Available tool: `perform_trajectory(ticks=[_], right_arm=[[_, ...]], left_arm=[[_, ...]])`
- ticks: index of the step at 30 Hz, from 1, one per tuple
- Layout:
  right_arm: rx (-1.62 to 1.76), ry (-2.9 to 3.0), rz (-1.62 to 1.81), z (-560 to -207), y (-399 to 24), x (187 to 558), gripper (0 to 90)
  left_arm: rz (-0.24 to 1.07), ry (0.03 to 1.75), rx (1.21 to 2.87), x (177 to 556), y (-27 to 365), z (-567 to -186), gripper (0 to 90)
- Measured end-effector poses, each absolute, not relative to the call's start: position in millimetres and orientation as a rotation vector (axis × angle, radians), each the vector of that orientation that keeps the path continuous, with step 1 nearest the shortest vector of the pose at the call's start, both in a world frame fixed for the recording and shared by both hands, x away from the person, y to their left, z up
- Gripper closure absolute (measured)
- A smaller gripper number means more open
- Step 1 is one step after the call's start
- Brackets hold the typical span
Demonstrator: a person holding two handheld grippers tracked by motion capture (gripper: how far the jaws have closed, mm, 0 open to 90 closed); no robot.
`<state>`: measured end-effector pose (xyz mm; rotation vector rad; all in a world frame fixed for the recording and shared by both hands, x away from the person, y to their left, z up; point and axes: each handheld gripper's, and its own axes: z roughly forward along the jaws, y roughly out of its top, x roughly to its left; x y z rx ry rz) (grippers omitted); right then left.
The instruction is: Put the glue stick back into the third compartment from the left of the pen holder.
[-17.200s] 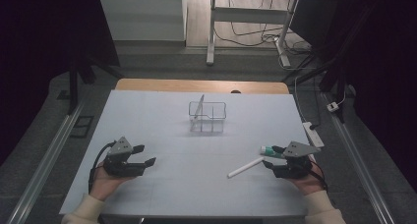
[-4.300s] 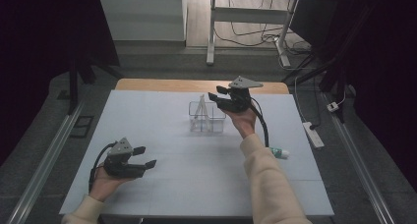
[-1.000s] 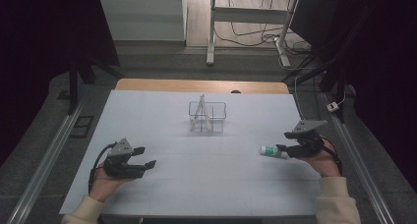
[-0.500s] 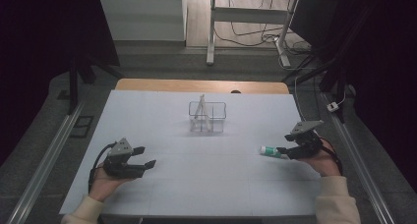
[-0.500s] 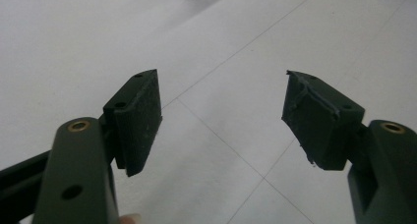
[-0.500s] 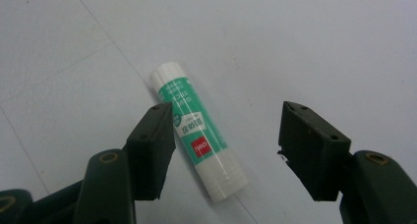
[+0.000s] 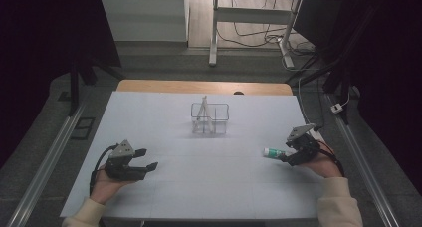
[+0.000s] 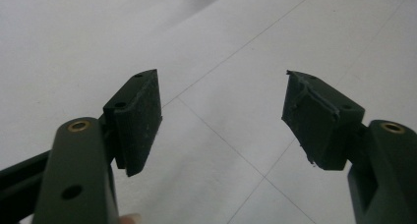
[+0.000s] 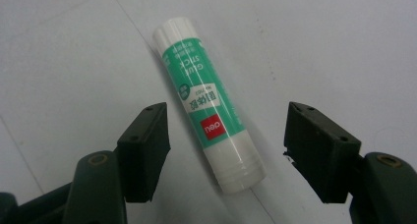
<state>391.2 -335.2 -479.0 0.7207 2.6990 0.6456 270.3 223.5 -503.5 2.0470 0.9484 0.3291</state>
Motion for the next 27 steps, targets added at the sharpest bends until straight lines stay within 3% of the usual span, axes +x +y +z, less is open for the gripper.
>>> perform_trajectory(ticks=[9, 22, 27], right_arm=[[0.724, 2.730, 0.587, -490.9, -330.5, 395.1, 35.3], [0.620, 2.785, 0.580, -493.2, -329.2, 393.2, 63.8], [0.591, 2.791, 0.576, -492.6, -328.7, 392.8, 64.5]], left_arm=[[0.330, 0.946, 2.049, 270.2, 223.3, -503.6, 31.0], [0.332, 0.944, 2.049, 269.9, 223.2, -503.3, 31.0], [0.333, 0.946, 2.049, 270.1, 223.6, -503.5, 31.0]])
